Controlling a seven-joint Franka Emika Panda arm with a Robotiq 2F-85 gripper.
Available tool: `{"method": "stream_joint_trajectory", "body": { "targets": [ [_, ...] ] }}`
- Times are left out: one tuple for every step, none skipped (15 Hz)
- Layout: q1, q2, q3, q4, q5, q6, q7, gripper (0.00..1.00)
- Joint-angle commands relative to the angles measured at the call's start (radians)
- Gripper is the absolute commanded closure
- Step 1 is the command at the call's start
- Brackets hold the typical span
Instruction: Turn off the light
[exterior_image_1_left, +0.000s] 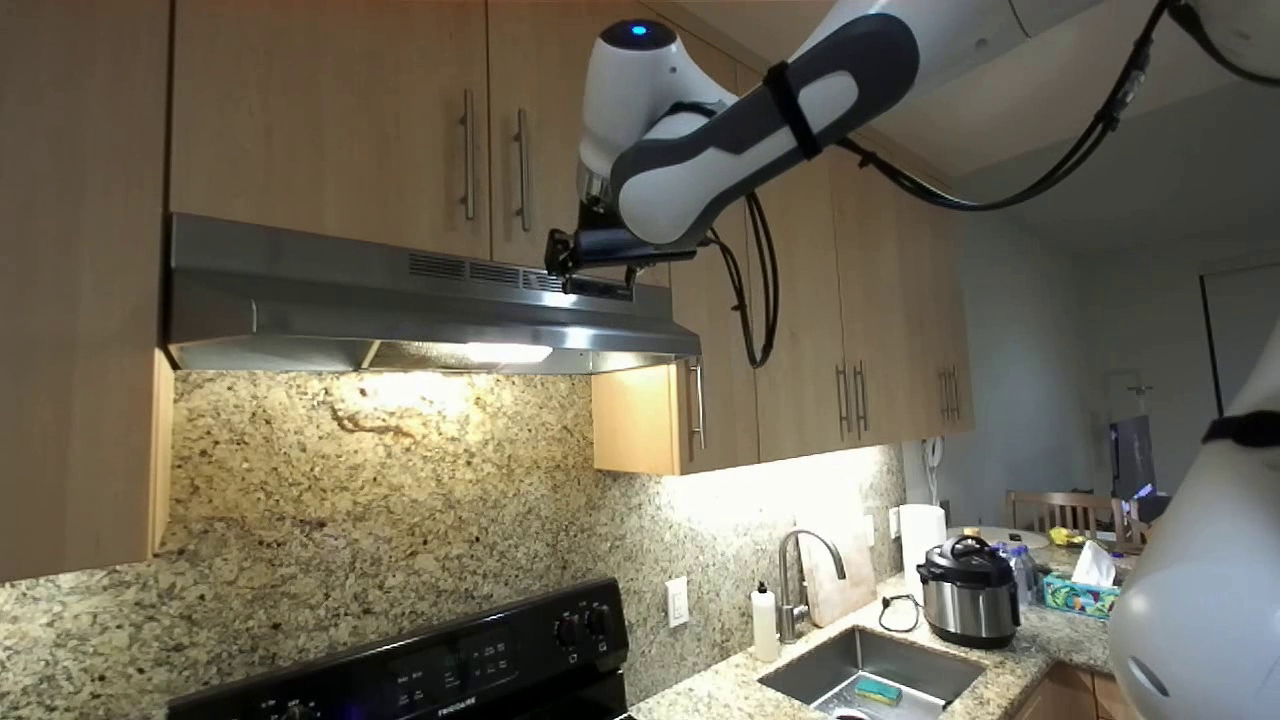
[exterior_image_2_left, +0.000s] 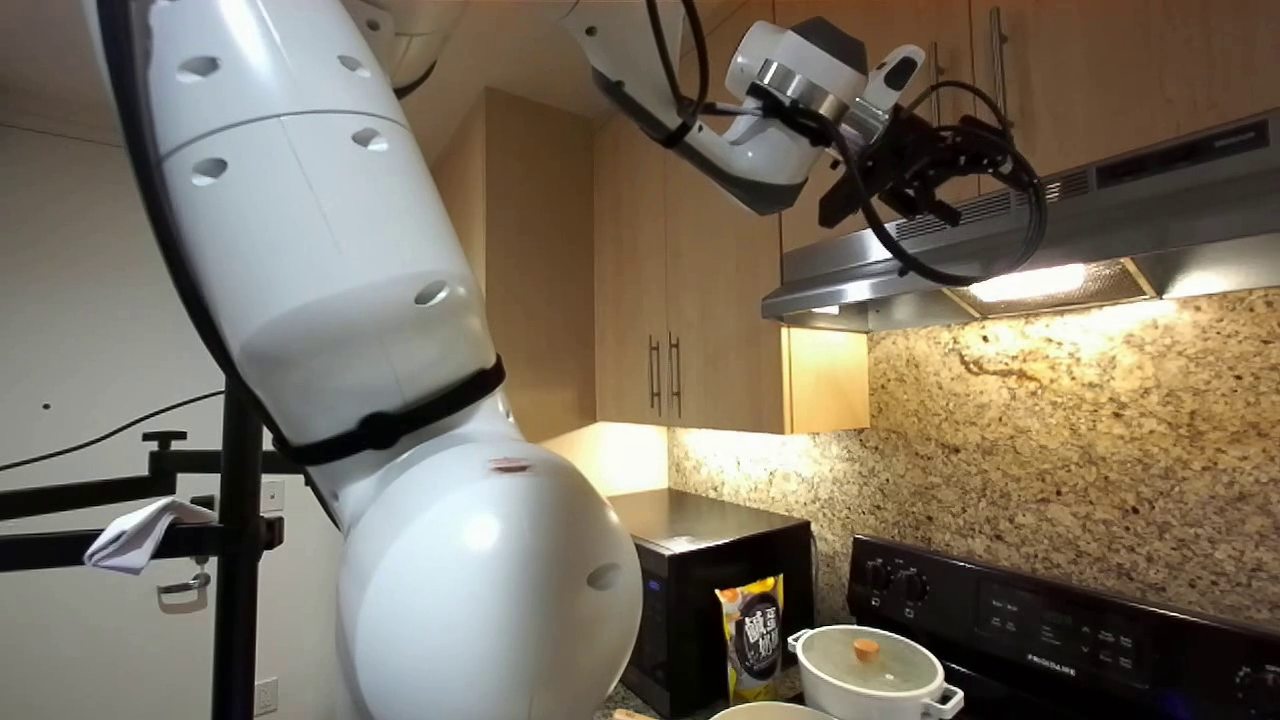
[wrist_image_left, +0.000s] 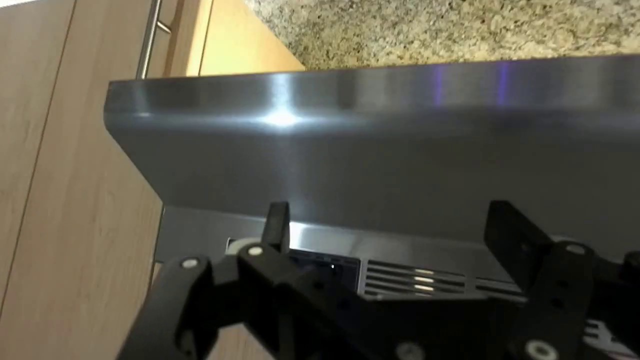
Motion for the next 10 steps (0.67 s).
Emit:
{"method": "stream_joint_trajectory", "body": {
  "targets": [
    [-0.031, 0.01, -0.025, 0.009, -0.076, 0.135, 0.043, 0.0],
    [-0.034, 0.017, -0.034, 0.012, -0.077, 0.175, 0.037, 0.0],
    [-0.04, 0.024, -0.04, 0.015, -0.076, 0.217, 0.035, 0.0],
    [-0.048, 0.032, -0.045, 0.019, -0.078, 0.263, 0.043, 0.0],
    [-0.057, 0.037, -0.049, 0.022, -0.08, 0.302, 0.051, 0.0],
    [-0.066, 0.043, -0.052, 0.025, -0.08, 0.342, 0.056, 0.0],
    [-0.072, 0.049, -0.056, 0.029, -0.076, 0.378, 0.056, 0.0],
    [-0.073, 0.058, -0.062, 0.035, -0.065, 0.403, 0.048, 0.0],
    [-0.072, 0.069, -0.067, 0.044, -0.05, 0.411, 0.039, 0.0],
    [-0.077, 0.076, -0.068, 0.052, -0.047, 0.41, 0.042, 0.0]
  ]
}}
